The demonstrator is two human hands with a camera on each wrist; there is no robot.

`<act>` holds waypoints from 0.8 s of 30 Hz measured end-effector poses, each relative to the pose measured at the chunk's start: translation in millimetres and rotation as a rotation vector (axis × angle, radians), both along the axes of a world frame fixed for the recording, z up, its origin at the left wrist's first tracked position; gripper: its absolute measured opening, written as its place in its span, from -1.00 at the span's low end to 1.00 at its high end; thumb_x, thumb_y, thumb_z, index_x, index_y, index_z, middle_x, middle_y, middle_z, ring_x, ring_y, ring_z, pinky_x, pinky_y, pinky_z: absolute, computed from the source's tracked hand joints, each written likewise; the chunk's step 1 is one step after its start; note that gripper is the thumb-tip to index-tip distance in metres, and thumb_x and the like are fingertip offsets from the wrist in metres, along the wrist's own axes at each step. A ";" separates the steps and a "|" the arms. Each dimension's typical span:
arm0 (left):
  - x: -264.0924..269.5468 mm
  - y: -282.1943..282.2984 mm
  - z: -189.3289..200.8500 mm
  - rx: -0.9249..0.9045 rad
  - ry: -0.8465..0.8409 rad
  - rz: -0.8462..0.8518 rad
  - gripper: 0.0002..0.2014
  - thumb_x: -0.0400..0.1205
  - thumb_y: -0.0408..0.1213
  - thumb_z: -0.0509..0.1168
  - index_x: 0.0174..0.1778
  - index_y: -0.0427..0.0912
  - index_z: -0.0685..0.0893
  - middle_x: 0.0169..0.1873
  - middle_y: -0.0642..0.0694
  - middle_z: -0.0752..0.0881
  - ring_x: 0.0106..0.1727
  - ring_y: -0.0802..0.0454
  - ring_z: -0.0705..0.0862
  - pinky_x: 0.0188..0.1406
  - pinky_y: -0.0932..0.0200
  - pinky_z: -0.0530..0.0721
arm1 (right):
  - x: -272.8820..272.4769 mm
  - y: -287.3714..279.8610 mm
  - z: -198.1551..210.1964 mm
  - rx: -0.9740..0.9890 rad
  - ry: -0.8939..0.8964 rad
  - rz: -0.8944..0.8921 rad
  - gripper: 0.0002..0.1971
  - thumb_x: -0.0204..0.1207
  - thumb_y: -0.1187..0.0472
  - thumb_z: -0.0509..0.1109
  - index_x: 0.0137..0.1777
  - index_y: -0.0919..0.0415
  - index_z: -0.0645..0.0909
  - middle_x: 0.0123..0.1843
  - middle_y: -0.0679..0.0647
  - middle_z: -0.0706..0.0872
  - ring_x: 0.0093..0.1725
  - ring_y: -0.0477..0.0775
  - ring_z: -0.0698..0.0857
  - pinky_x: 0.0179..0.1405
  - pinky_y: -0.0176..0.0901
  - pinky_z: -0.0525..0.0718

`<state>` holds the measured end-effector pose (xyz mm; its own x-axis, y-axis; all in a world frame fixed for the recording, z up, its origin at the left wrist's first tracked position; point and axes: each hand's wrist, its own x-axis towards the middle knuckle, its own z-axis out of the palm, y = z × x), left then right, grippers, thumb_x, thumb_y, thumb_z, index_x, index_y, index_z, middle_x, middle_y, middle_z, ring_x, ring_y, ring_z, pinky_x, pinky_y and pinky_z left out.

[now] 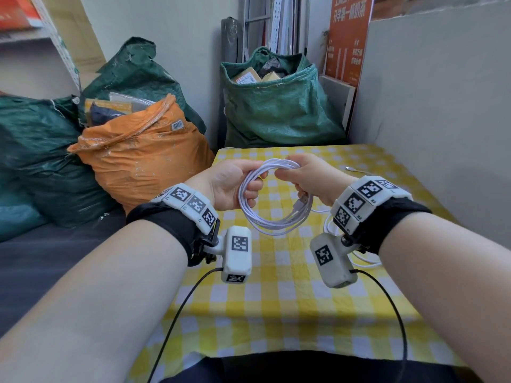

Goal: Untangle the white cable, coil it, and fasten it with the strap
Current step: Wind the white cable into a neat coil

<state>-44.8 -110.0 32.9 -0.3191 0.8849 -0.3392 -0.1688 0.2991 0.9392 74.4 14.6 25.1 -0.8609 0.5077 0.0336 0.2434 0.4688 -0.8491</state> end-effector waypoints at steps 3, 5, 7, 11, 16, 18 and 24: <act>1.1 -0.9 0.6 -0.014 -0.012 -0.037 -0.63 0.74 -0.05 0.01 -0.29 -0.15 0.49 -0.65 0.02 0.41 -0.64 0.12 0.31 -0.51 0.24 0.33 | 0.0 -1.7 1.2 0.059 -0.023 0.019 -0.87 0.60 0.18 0.32 -0.10 0.23 0.49 -0.42 0.02 0.35 -0.45 0.00 0.36 -0.44 -0.13 0.42; 1.5 -0.1 0.6 -0.020 -0.036 -0.075 -0.61 0.74 -0.01 -0.04 -0.24 -0.16 0.52 -0.67 0.03 0.37 -0.67 0.14 0.26 -0.54 0.25 0.28 | -0.6 -3.2 0.9 0.096 -0.033 0.023 -0.83 0.59 0.16 0.34 -0.14 0.24 0.47 -0.44 0.01 0.35 -0.46 -0.01 0.35 -0.45 -0.15 0.39; 0.8 1.7 0.1 -0.029 -0.065 -0.108 -0.55 0.74 0.04 -0.09 -0.26 -0.16 0.51 -0.70 0.05 0.33 -0.71 0.15 0.23 -0.60 0.27 0.26 | -1.2 -4.0 0.7 0.117 -0.034 0.020 -0.81 0.59 0.15 0.34 -0.16 0.24 0.47 -0.45 0.01 0.36 -0.48 -0.02 0.34 -0.46 -0.16 0.37; -1.5 4.4 -1.8 -0.057 -0.074 -0.086 -0.46 0.74 0.06 -0.09 -0.46 -0.13 0.48 -0.73 0.05 0.28 -0.73 0.14 0.19 -0.64 0.26 0.24 | -1.2 -4.6 3.0 0.111 -0.007 0.038 -0.85 0.57 0.17 0.37 -0.12 0.24 0.52 -0.43 0.01 0.40 -0.46 -0.02 0.39 -0.45 -0.15 0.40; -3.1 5.2 -4.8 -0.042 0.019 -0.003 -0.52 0.73 0.00 -0.01 -0.50 -0.11 0.40 -0.76 0.07 0.26 -0.75 0.16 0.15 -0.64 0.26 0.15 | 3.6 0.7 3.1 -0.023 0.043 0.089 -0.83 0.48 0.14 0.50 -0.14 0.21 0.60 -0.47 -0.01 0.50 -0.52 -0.08 0.48 -0.52 -0.25 0.51; -4.2 5.1 -5.3 -0.040 0.048 0.020 -0.52 0.74 0.00 0.00 -0.50 -0.10 0.38 -0.77 0.07 0.25 -0.75 0.16 0.14 -0.65 0.26 0.14 | 5.1 2.2 3.4 -0.146 0.077 0.089 -0.79 0.52 0.02 0.44 -0.15 0.18 0.63 -0.44 -0.02 0.56 -0.48 -0.08 0.53 -0.45 -0.22 0.59; -4.1 6.7 -3.9 -0.026 0.089 0.064 -0.51 0.74 0.00 0.01 -0.53 -0.09 0.35 -0.78 0.08 0.24 -0.76 0.17 0.13 -0.66 0.26 0.13 | 3.7 5.2 5.4 -0.269 0.092 0.060 -0.67 0.69 -0.02 0.18 -0.11 0.18 0.64 -0.42 0.00 0.60 -0.44 -0.04 0.53 -0.39 -0.22 0.58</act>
